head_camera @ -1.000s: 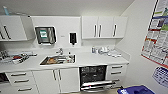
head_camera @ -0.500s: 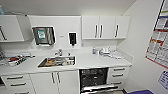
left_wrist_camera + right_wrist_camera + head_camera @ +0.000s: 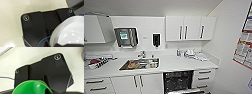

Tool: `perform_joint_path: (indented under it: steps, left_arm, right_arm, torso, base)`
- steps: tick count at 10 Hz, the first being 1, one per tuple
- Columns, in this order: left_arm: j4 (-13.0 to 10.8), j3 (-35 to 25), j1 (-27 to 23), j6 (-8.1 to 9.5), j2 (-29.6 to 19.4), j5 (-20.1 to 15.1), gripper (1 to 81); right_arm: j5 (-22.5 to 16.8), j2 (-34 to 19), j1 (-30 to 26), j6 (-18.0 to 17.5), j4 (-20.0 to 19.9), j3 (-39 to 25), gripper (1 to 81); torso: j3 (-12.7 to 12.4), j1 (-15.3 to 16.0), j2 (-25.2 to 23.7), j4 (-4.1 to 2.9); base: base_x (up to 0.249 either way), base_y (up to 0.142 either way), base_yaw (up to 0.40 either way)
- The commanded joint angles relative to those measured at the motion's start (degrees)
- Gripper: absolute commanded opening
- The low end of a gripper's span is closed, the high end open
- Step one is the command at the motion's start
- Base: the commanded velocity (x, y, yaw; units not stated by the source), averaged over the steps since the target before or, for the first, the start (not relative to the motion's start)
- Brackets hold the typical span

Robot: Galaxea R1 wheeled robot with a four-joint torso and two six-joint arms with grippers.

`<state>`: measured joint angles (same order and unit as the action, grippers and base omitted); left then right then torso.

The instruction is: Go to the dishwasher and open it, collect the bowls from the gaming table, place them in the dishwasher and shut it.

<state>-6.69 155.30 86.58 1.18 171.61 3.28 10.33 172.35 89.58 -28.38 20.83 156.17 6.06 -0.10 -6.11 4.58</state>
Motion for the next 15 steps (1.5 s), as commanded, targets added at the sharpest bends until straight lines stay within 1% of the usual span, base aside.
perform_joint_path:
  steps: [1,5,15]
  left_arm:
    - [-0.3,-0.2,-2.7,-0.30,-0.2,-3.0,1.0]
    - [-0.2,-0.2,-2.7,-0.30,-0.3,-3.0,1.0]
    - [-0.1,-0.2,-2.7,-0.39,-0.4,-3.0,1.0]
  right_arm:
    - [-2.6,-0.1,-2.7,0.0,0.3,0.1,1.0]
    - [-2.7,-0.1,-2.7,0.0,0.3,0.0,1.0]
    - [-2.7,-0.1,-2.6,0.1,0.4,0.1,1.0]
  torso:
    - [0.0,0.1,0.0,0.00]
    - [0.0,0.1,0.0,0.00]
    - [0.0,0.1,0.0,0.00]
  base:
    - [0.143,0.000,0.000]
    - [0.141,0.000,0.000]
    - [0.140,-0.094,0.000]
